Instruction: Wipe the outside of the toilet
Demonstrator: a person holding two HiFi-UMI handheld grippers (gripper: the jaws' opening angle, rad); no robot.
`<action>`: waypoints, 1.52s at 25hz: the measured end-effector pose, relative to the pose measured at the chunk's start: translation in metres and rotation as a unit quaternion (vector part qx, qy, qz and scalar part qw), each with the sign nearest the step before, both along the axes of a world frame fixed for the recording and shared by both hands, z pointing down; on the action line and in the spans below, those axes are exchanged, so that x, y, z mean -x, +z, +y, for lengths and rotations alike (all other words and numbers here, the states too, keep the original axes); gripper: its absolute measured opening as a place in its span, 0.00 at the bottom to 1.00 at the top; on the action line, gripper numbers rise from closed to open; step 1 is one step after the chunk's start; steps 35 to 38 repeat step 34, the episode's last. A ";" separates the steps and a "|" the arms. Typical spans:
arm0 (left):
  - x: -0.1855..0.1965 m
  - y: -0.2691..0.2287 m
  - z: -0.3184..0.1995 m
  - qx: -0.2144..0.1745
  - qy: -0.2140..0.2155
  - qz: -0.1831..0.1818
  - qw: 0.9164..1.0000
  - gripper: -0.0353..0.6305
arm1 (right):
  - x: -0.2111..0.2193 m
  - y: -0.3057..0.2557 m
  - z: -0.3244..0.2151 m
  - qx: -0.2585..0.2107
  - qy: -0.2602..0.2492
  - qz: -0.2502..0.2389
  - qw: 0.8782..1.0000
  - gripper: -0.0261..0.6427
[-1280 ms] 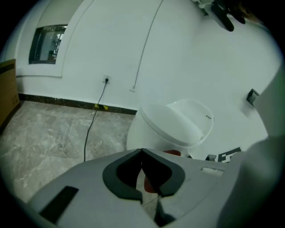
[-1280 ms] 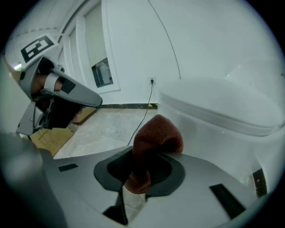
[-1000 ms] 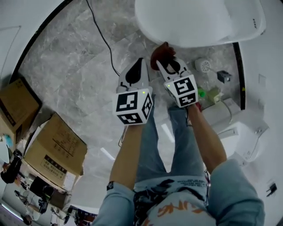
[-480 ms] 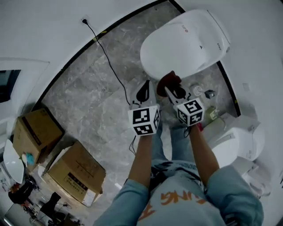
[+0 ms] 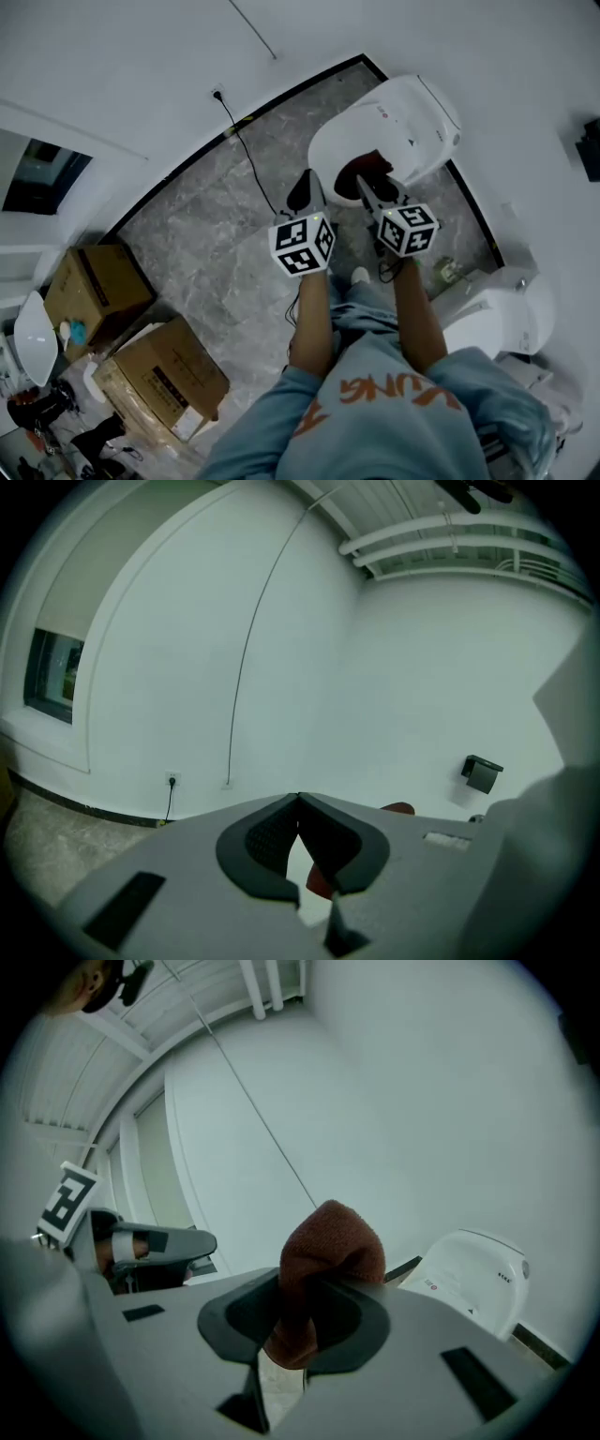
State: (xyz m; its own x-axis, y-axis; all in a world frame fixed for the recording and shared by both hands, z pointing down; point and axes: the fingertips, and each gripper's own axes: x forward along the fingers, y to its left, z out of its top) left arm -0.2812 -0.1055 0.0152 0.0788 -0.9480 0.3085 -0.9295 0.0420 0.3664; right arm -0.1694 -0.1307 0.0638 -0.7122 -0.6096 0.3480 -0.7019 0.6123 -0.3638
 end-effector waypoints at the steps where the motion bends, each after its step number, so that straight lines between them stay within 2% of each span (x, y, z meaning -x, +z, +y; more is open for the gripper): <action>1: -0.003 -0.012 0.001 -0.009 -0.001 -0.005 1.000 0.05 | -0.003 -0.012 -0.005 -0.004 0.006 -0.002 1.000 0.15; 5: -0.013 -0.065 0.002 -0.053 0.002 -0.040 0.998 0.05 | -0.007 -0.072 -0.019 -0.057 0.017 -0.008 0.998 0.15; 8: -0.015 -0.102 0.010 -0.087 -0.002 -0.069 0.994 0.05 | -0.013 -0.118 -0.014 -0.116 0.002 0.005 0.993 0.15; 10: -0.017 -0.122 0.013 -0.104 -0.005 -0.084 0.991 0.05 | -0.019 -0.145 -0.011 -0.139 -0.008 0.003 0.990 0.15; 13: -0.023 -0.143 0.005 -0.121 -0.010 -0.082 0.989 0.05 | -0.027 -0.175 -0.014 -0.151 -0.023 -0.025 0.988 0.15; 16: -0.033 -0.159 -0.006 -0.137 -0.011 -0.084 0.987 0.05 | -0.033 -0.189 -0.021 -0.174 -0.033 -0.012 0.984 0.15; 27: -0.084 -0.158 0.010 -0.146 0.008 -0.087 0.985 0.05 | -0.087 -0.202 -0.003 -0.205 -0.016 -0.003 0.979 0.15; 38: -0.090 -0.149 -0.004 -0.139 0.010 -0.094 0.986 0.05 | -0.091 -0.196 -0.024 -0.201 -0.007 -0.003 0.980 0.16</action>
